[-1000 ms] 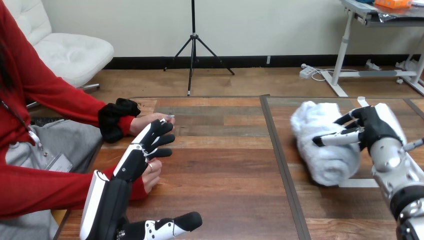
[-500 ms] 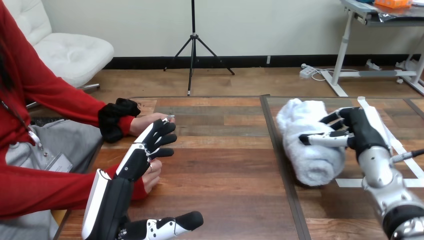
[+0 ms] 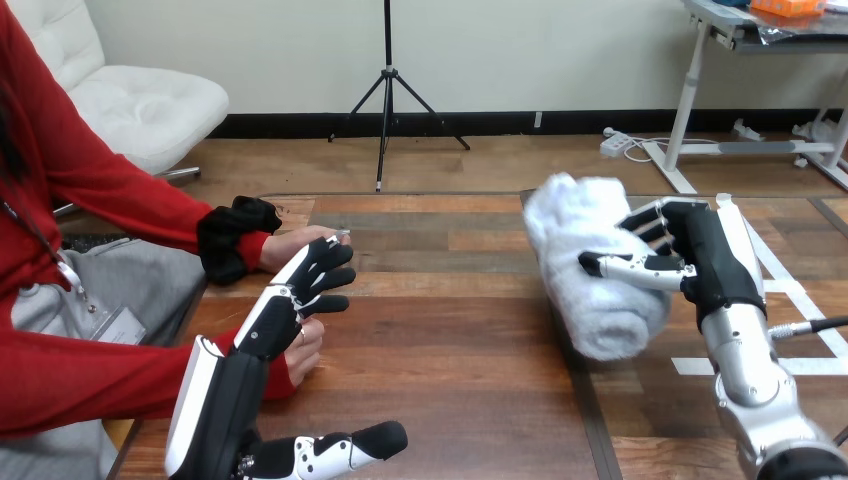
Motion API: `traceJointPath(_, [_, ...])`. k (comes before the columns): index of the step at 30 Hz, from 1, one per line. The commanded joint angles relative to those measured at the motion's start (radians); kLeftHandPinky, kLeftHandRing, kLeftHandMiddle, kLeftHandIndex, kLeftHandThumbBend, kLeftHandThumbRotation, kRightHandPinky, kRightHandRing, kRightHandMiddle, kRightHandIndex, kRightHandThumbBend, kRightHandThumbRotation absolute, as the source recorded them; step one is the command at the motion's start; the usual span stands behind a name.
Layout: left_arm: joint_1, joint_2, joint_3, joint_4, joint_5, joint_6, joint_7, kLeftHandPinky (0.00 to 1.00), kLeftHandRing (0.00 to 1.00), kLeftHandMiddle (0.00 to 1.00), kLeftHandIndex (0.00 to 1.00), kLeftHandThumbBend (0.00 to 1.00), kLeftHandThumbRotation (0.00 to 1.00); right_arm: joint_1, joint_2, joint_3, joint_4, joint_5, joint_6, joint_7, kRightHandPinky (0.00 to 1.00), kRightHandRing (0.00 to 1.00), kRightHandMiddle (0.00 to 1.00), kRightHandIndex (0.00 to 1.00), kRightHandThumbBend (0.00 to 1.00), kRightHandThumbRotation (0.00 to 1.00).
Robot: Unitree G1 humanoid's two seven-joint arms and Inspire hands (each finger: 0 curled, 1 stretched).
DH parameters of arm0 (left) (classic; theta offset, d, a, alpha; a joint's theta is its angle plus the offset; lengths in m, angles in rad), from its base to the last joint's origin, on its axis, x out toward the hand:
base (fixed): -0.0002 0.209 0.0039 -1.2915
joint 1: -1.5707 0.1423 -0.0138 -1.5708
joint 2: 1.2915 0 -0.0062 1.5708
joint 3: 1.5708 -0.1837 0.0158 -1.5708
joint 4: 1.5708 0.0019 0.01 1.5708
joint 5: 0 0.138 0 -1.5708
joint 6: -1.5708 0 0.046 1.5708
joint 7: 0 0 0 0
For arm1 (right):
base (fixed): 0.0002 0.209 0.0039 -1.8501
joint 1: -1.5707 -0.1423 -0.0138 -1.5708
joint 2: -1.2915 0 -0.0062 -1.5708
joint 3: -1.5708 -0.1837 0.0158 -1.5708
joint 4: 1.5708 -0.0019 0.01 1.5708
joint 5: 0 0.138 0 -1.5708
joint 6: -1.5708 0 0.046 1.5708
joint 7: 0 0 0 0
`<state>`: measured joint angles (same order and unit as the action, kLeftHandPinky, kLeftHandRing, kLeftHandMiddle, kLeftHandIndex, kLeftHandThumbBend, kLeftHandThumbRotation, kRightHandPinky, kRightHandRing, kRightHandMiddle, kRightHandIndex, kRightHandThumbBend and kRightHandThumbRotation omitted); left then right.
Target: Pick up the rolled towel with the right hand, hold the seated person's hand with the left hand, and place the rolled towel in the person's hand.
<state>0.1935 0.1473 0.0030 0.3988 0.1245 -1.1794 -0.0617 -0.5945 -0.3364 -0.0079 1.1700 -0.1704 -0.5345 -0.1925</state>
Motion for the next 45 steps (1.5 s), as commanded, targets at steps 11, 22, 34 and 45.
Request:
traceJointPath(11, [-0.056,0.005,0.039,-0.005,0.046,-0.024,0.022,0.72,0.81,0.86,0.88,1.00,0.49,0.039,0.032,-0.049,-0.116,0.040,-0.269,-0.031,0.20,0.25,0.34,0.39,0.76,0.00])
traceJointPath(22, [-0.056,0.014,0.035,-0.004,0.048,-0.019,0.037,0.71,0.80,0.86,0.88,1.00,0.51,0.087,0.067,-0.059,-0.119,0.052,-0.419,-0.028,0.17,0.22,0.31,0.37,0.74,0.00])
traceJointPath(34, [-0.057,0.028,0.042,-0.012,0.055,-0.014,0.035,0.71,0.81,0.86,0.88,1.00,0.51,0.128,0.085,-0.053,-0.116,-0.009,-0.550,-0.094,0.18,0.23,0.31,0.36,0.74,0.00])
traceJointPath(45, [-0.049,0.068,0.023,-0.043,0.016,0.046,-0.005,0.74,0.84,0.89,0.90,1.00,0.49,0.150,0.103,-0.055,-0.089,-0.027,-0.636,-0.100,0.19,0.24,0.32,0.36,0.72,0.00])
